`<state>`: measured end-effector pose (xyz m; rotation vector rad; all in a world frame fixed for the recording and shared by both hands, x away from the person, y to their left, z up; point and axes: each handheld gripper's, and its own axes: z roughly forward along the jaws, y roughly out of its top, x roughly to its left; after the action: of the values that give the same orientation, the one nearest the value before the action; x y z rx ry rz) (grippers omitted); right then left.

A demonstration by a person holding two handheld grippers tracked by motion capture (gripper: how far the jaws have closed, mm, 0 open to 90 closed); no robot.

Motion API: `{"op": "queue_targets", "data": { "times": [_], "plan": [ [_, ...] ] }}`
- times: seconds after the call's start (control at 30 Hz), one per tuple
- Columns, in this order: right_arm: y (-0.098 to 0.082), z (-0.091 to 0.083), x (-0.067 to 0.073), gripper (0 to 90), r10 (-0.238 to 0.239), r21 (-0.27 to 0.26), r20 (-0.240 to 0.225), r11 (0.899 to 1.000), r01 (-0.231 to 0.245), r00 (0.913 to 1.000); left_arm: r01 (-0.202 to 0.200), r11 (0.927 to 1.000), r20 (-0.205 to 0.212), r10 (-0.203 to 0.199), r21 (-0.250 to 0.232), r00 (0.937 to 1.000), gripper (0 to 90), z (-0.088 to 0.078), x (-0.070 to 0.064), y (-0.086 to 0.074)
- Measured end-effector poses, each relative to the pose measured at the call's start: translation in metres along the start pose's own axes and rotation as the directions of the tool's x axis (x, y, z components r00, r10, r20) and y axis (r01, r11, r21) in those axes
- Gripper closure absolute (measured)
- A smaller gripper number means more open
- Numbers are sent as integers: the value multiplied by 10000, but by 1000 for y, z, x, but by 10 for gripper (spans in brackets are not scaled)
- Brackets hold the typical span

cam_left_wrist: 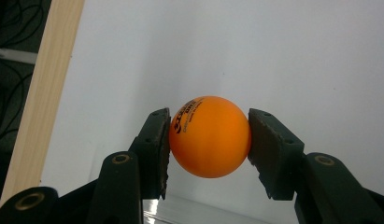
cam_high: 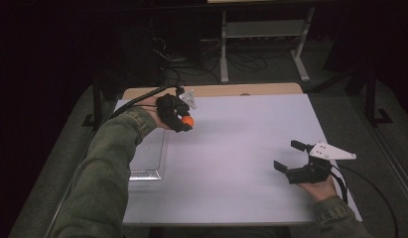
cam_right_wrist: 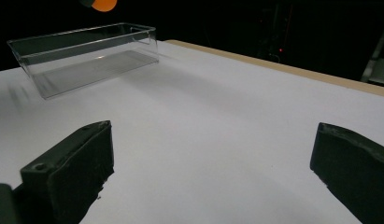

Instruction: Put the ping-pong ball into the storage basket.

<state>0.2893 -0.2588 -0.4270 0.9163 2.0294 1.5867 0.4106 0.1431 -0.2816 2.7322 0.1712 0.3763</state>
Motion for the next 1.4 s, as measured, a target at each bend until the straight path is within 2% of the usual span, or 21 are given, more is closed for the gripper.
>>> {"op": "queue_targets", "data": {
  "times": [0.1,0.37,0.93,1.4],
  "plan": [
    [0,0,0,0,-1,4,-11,10000,1,10000,-105,9999,-82,106,57,9999,503,-4,-2,-2],
    [0,0,0,0,-17,21,0,10000,17,10000,-8,10000,-133,9,18,9999,502,-11,-5,-7],
    [0,0,0,0,-29,63,-2,10000,29,10000,-335,9990,-119,339,287,9994,503,-21,-17,-13],
    [-1,1,0,0,-44,104,-4,9999,44,10000,-243,9992,-162,248,322,9996,503,-33,-23,-22]
  ]
}}
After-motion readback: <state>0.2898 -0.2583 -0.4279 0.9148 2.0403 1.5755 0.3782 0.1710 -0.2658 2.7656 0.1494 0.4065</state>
